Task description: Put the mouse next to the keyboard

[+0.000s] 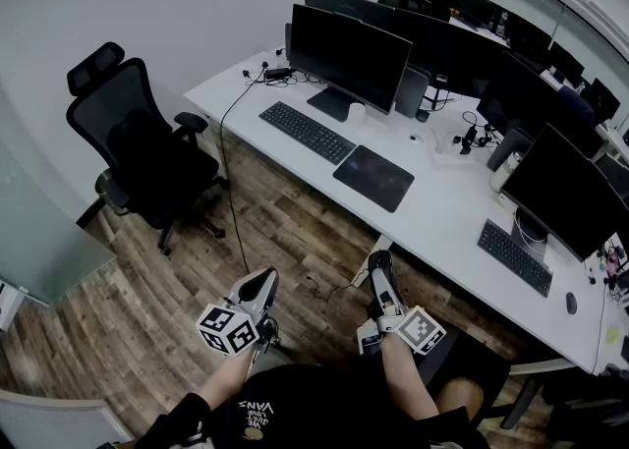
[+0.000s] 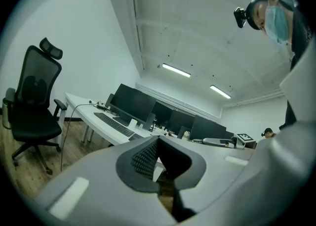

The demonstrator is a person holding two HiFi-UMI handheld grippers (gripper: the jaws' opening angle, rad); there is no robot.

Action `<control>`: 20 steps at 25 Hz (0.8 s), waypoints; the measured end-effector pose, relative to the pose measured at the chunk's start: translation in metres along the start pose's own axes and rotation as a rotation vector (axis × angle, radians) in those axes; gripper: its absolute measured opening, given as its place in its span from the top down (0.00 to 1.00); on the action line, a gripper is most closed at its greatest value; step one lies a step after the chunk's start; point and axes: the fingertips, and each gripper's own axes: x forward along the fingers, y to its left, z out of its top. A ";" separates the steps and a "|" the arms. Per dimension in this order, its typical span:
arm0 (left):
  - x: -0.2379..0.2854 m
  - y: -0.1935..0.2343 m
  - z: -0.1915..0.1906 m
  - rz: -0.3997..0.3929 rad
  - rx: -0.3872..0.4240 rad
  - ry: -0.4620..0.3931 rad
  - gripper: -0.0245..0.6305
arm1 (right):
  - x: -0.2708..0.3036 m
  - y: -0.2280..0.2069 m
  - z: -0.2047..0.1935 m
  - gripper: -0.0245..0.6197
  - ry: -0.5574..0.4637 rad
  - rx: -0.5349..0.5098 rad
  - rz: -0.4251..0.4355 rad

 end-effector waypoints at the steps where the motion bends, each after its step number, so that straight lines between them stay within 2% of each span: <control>1: 0.003 0.001 0.001 -0.002 0.000 0.000 0.96 | 0.004 0.002 0.002 0.68 -0.002 -0.006 0.010; 4: 0.010 0.007 0.004 -0.008 -0.002 0.001 0.96 | 0.017 0.008 0.006 0.68 -0.007 -0.021 0.044; 7: 0.018 0.019 0.008 -0.012 -0.005 0.011 0.96 | 0.028 -0.004 0.003 0.68 -0.007 -0.006 -0.012; 10: 0.023 0.035 0.015 -0.010 -0.009 0.013 0.96 | 0.047 0.004 0.001 0.68 -0.014 -0.013 0.024; 14: 0.032 0.062 0.026 -0.014 -0.010 0.016 0.96 | 0.069 -0.010 -0.003 0.68 -0.043 0.029 -0.043; 20: 0.047 0.110 0.051 -0.056 -0.018 0.028 0.96 | 0.117 -0.010 -0.009 0.68 -0.089 0.023 -0.092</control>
